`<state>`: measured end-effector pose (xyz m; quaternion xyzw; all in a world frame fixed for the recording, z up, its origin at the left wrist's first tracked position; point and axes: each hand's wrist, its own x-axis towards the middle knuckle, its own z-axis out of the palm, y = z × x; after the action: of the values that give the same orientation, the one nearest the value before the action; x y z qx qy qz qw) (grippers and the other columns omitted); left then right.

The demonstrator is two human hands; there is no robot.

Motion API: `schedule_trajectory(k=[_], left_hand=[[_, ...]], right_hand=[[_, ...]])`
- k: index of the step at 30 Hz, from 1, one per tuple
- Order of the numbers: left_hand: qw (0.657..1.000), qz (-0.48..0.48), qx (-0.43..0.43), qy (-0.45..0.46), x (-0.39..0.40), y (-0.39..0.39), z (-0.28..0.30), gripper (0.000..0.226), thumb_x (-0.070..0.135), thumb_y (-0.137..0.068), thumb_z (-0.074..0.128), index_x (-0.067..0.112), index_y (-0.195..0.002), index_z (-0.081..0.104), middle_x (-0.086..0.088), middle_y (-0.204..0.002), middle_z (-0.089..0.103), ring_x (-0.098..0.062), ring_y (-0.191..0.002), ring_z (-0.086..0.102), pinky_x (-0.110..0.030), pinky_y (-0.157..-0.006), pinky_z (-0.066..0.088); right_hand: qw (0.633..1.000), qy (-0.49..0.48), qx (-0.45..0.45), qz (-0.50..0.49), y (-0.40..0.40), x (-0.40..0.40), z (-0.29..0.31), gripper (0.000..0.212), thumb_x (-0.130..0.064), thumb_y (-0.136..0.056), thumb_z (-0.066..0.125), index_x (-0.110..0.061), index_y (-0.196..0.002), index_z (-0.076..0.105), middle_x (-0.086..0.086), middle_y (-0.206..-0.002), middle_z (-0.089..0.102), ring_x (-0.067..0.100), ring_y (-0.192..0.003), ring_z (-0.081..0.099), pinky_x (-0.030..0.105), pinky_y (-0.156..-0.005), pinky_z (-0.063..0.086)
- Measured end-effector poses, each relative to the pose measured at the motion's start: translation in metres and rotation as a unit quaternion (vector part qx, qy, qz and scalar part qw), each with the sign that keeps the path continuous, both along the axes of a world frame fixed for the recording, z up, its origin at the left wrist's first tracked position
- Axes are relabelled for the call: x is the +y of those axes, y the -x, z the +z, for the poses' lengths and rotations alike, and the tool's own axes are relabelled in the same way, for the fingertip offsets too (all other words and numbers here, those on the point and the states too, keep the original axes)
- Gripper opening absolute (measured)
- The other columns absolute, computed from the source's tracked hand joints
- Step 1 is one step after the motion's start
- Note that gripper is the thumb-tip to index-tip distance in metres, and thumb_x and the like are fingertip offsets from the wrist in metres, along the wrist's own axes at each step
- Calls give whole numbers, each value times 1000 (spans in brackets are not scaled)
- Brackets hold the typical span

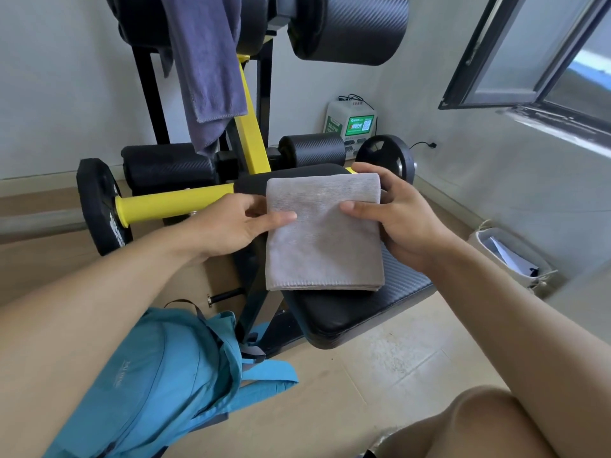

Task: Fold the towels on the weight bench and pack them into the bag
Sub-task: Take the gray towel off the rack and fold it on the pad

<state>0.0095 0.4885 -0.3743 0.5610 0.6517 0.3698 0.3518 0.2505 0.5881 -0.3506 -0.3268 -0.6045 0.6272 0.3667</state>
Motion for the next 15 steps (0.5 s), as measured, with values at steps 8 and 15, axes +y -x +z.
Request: schedule_trajectory(k=[8,15], left_hand=[[989,12,-146,-17,5,-3,-8,41,21,-75,81,20,-115,70,4,-108,79,-17,-106,73,-33,-86,62],[985,24,-169,-20,7,0,-11,43,8,-86,76,18,-126,64,1,-116,75,-15,-105,73,-31,-75,62]], right_hand=[[977,-91,-190,35,-6,9,-11,49,-26,-78,86,-18,-123,67,-1,-114,76,17,-106,73,40,-95,57],[968,-130,-206,62,-14,13,-12,47,-7,-80,83,-17,-123,70,-4,-117,75,15,-111,70,40,-103,53]])
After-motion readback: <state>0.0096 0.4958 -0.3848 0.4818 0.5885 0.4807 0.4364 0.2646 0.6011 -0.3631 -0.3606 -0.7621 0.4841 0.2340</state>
